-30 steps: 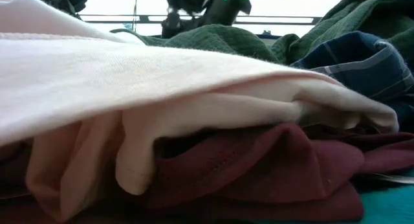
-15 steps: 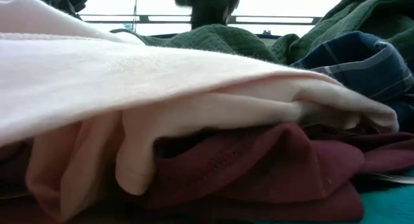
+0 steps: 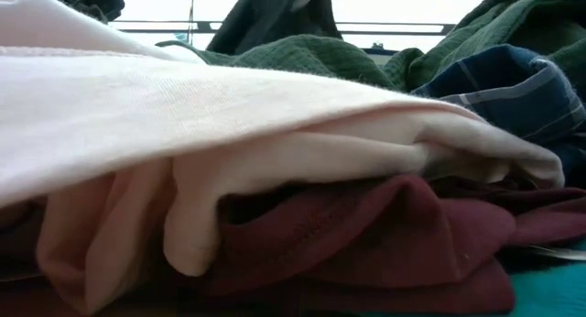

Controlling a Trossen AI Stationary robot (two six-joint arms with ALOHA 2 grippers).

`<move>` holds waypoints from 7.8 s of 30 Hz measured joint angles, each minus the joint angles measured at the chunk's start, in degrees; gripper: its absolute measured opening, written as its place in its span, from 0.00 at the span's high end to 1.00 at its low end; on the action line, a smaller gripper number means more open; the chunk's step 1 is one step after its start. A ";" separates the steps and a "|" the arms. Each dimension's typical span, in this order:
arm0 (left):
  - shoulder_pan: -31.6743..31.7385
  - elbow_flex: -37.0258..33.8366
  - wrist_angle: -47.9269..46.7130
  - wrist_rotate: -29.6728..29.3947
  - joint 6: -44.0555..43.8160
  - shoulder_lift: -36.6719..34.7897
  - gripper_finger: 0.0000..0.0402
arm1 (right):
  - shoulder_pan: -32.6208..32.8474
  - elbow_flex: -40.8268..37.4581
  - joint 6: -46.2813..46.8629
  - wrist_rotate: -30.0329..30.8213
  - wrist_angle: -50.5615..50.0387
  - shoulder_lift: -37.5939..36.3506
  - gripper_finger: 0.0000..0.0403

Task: Sort clothes
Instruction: Put the top black short into the blue laundry organizer, then put the left white boxer into the blue laundry organizer

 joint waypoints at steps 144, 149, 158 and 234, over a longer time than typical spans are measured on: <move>-13.09 16.06 -6.86 -1.24 -13.51 17.48 0.94 | 36.61 -31.33 55.70 39.03 -28.85 -16.86 0.68; -13.09 16.06 -6.82 -0.45 -16.46 19.26 0.80 | 38.13 -36.93 60.33 41.31 -26.58 -17.00 0.68; -13.09 16.06 -7.07 -2.26 -15.37 23.22 0.59 | 38.40 -43.74 63.19 42.54 -22.26 -17.60 0.68; -19.69 46.29 -21.29 -18.26 -5.93 37.93 1.00 | 22.75 -72.43 24.58 9.53 38.86 -35.54 0.72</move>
